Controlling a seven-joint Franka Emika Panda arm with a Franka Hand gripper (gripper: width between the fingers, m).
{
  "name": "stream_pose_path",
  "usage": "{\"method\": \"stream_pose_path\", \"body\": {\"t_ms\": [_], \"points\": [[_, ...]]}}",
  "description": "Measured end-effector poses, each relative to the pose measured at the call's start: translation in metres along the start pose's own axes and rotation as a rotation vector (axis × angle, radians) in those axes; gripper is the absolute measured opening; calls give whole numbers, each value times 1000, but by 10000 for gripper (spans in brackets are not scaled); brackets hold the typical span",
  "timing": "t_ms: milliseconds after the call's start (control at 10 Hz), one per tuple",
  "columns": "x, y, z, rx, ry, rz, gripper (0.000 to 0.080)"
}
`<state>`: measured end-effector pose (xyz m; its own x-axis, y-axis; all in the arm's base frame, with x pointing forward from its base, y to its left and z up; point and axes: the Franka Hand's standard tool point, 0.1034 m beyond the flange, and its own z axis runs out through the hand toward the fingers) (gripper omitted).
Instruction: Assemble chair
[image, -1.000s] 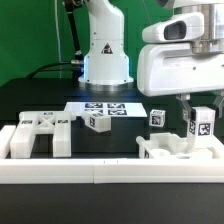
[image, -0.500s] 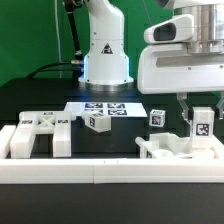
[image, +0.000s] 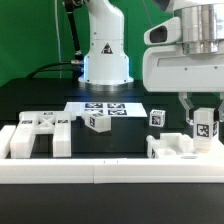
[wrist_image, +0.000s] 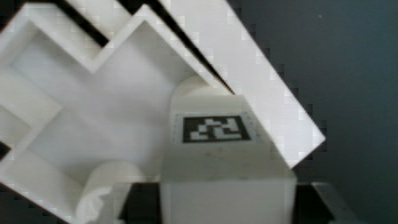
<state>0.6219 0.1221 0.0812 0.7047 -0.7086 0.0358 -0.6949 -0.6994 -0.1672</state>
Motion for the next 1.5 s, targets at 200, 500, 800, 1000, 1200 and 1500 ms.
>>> {"method": "stream_pose_path", "body": {"t_ms": [200,500,800,1000,1200,1500], "points": [[1,0,0,2,5,123,291],[2,0,-1,13,-7,325,291],[1,0,0,14,-10,283,566],[-1,-2,-1,7,-15,113,633],[-2,-3,-1,8,-11,-135,645],[-3,-4,0,8,-10,-431,649]]}}
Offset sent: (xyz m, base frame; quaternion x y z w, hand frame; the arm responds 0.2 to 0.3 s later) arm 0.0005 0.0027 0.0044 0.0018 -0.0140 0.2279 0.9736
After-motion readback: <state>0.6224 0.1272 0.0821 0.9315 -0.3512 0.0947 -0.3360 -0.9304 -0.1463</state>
